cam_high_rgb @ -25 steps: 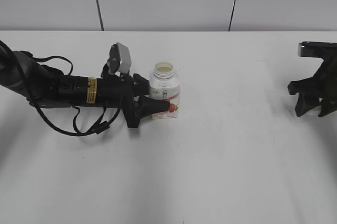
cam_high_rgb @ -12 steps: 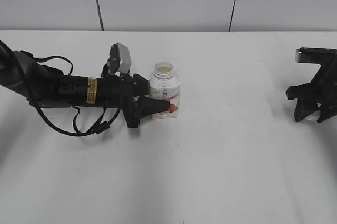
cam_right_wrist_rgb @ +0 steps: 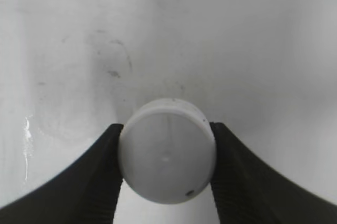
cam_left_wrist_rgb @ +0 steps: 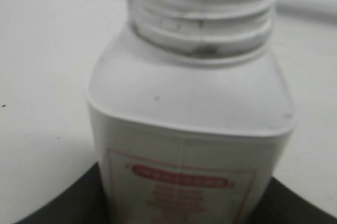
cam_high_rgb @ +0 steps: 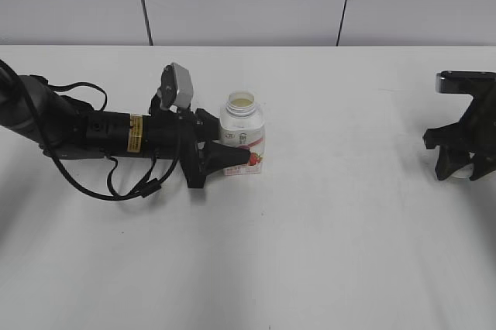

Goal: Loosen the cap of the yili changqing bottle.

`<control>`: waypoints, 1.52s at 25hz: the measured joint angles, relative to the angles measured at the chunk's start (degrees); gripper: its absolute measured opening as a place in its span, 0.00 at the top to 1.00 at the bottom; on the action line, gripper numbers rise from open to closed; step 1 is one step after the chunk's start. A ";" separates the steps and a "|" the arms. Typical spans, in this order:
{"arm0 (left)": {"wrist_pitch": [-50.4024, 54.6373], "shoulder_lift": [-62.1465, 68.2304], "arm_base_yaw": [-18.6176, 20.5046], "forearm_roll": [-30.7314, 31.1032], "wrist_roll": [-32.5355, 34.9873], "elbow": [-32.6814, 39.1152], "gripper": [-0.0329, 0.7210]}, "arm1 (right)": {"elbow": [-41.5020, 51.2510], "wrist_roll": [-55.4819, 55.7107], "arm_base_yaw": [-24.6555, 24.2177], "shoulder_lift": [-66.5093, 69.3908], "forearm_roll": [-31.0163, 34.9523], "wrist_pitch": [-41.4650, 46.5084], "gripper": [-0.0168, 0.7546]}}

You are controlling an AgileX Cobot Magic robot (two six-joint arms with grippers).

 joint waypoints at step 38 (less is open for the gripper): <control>-0.93 0.00 0.00 0.12 -1.31 0.00 0.42 | -12.70 5.63 0.00 0.13 0.00 21.30 0.35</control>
